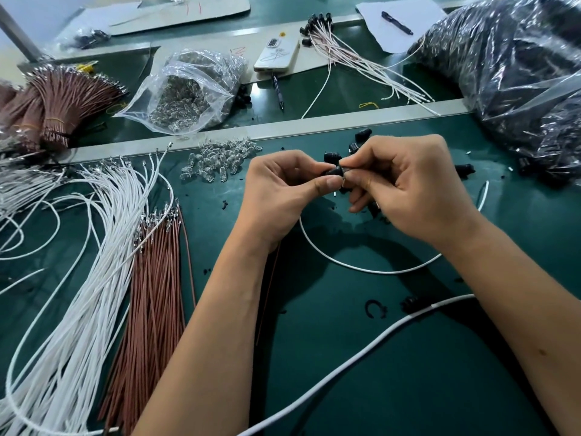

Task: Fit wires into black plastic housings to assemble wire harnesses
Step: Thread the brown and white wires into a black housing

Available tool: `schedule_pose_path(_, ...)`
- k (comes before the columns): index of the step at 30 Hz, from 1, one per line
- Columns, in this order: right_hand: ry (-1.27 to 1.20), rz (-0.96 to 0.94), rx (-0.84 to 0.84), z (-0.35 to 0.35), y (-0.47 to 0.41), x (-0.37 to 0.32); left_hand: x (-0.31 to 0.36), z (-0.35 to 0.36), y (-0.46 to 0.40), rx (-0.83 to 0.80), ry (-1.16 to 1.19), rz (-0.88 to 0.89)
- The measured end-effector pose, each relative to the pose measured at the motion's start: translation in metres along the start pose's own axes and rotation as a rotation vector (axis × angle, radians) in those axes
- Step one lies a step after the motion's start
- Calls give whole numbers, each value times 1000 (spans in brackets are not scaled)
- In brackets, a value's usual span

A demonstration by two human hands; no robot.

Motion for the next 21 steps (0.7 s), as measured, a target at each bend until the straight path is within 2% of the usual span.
schedule_pose_path(7, -153, 123, -68, 5, 0, 5, -1, -1, 1, -17, -55, 33)
schedule_pose_path(13, -319, 227, -58, 0, -2, 8, -1, 1, 1, 4, -53, 25)
schedule_pose_path(17, -302, 296, -47, 2, -1, 12, -1, 2, 1, 18, -67, 35)
schedule_pose_path(21, -257, 262, -43, 2, -1, 11, -1, 3, 1, 17, -78, 26)
Point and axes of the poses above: each hand's wrist, its own y-axis away from the middle knuckle, its own z-axis out of the palm, x = y × z, the point moved 3 cm from there along -y, towards the middle knuckle, and after that the axes turned 10 degrees about z, right-handed, at the moved point
